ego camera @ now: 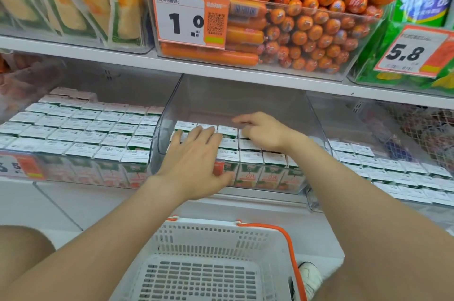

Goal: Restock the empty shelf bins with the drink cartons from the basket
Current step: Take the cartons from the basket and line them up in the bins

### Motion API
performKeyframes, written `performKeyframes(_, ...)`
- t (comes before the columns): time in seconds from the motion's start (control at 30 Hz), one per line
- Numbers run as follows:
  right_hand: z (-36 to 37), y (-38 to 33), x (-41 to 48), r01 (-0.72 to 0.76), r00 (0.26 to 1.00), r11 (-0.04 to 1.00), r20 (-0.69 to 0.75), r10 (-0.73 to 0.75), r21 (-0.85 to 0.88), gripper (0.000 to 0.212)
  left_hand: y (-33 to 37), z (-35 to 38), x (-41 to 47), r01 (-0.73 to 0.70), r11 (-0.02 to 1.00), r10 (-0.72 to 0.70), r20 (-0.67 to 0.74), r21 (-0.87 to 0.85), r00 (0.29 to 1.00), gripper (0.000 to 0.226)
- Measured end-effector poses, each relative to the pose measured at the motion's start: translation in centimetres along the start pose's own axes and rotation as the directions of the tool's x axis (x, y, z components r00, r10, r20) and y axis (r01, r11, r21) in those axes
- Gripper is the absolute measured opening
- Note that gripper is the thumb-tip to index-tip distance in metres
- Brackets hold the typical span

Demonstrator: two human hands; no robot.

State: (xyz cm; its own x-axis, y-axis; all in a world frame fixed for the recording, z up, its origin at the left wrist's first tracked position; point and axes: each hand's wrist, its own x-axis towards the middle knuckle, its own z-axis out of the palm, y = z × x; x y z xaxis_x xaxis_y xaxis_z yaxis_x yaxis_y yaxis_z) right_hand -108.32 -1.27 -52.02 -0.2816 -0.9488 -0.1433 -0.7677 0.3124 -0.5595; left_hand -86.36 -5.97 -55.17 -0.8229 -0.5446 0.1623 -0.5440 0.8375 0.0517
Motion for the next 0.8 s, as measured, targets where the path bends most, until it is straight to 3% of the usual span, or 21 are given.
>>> performKeyframes(0.1,-1.5,1.9,-0.4,-0.051,0.998,0.997,-0.034,0.053,0.051,0.044,0.0,-0.6,0.9,-0.019,1.0,0.019,0.001,0.018,1.0,0.095)
performKeyframes(0.23,-0.7,2.3,-0.6,-0.017,1.0,1.0,0.018,0.017,0.01,0.032,-0.3,-0.3,1.8,-0.038,0.999,0.039,0.146,-0.012,0.988,0.116)
performKeyframes(0.43,-0.9,1.6,-0.2,-0.041,0.993,0.999,0.106,0.042,-0.011,0.033,-1.1,0.0,2.6,-0.11,0.994,0.113,0.124,-0.024,0.986,0.102)
performKeyframes(0.53,-0.3,1.5,-1.1,-0.033,0.997,0.987,0.064,0.044,-0.155,0.041,-0.8,0.1,2.4,-0.089,0.996,0.09,0.123,-0.02,0.988,0.103)
performKeyframes(0.67,-1.3,-0.2,-5.1,0.033,0.991,0.953,-0.115,-0.07,-0.302,0.034,1.8,-0.3,1.1,-0.14,0.987,0.139,-0.026,-0.081,0.99,0.085)
performKeyframes(0.8,-4.6,-0.9,-12.6,0.058,0.955,0.991,-0.282,-0.09,-0.118,0.024,6.1,-1.1,-0.1,-0.271,0.943,0.221,-0.244,-0.195,0.944,0.048)
